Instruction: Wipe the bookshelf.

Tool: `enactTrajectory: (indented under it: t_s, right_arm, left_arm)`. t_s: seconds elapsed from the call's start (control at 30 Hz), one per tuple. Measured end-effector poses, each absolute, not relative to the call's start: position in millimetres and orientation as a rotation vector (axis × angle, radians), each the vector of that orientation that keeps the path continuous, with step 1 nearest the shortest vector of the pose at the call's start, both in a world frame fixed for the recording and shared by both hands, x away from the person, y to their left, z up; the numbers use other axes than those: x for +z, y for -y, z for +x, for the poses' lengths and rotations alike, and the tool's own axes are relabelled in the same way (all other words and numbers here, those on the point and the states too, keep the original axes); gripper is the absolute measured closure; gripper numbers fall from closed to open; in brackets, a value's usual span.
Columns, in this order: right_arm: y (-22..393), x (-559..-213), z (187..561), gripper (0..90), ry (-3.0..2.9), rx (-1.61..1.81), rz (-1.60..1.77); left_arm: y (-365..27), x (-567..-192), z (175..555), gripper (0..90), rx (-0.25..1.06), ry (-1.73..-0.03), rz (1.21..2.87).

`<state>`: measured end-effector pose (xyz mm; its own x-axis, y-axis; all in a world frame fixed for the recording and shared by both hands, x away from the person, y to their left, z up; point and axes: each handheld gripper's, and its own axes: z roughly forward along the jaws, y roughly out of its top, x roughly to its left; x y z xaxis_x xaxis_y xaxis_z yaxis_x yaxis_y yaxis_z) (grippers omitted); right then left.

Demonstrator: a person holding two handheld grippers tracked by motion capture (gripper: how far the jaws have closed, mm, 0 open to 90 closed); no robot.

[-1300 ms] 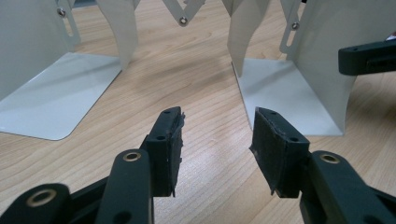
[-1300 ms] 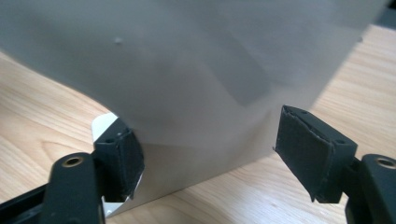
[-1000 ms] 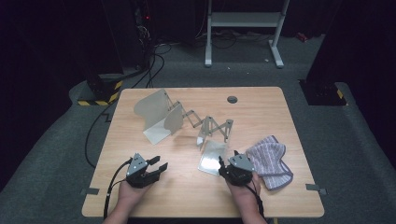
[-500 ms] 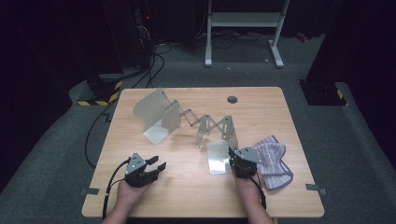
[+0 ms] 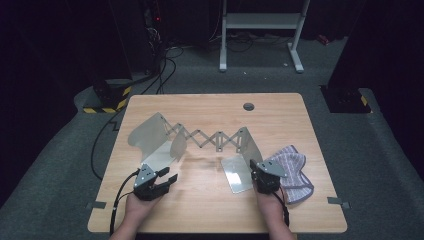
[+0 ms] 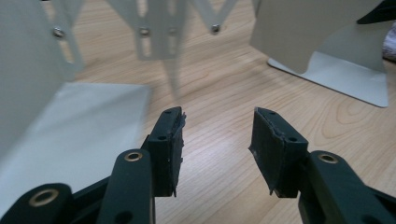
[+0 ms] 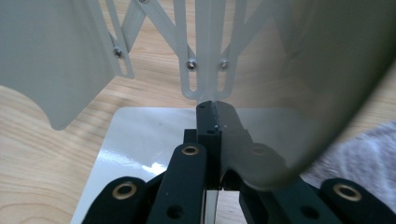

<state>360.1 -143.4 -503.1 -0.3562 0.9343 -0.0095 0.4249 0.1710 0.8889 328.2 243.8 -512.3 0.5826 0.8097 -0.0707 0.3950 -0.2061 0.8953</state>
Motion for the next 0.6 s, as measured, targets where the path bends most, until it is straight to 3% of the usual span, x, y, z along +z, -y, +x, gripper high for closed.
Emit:
enactTrajectory:
  t_s: [0.17, 0.37, 0.53, 0.6]
  right_arm:
    - [148.5, -503.0, 359.8, 89.3, -1.844, 1.118, 1.313]
    - [157.9, -499.2, 351.7, 77.1, -1.842, 1.135, 1.304]
    - [157.1, -498.5, 347.1, 86.8, -1.866, 1.123, 1.278]
    - [154.7, -498.5, 345.9, 88.0, -1.863, 1.114, 1.267]
  left_arm:
    - [-262.7, -508.5, 326.6, 57.3, 0.569, -1.048, 1.806]
    - [-291.3, -510.8, 320.3, 58.1, 0.665, -1.188, 1.772]
    - [-296.7, -504.2, 338.3, 48.6, 0.704, -1.222, 1.727]
    - [-290.4, -499.9, 347.6, 49.0, 0.729, -1.201, 1.738]
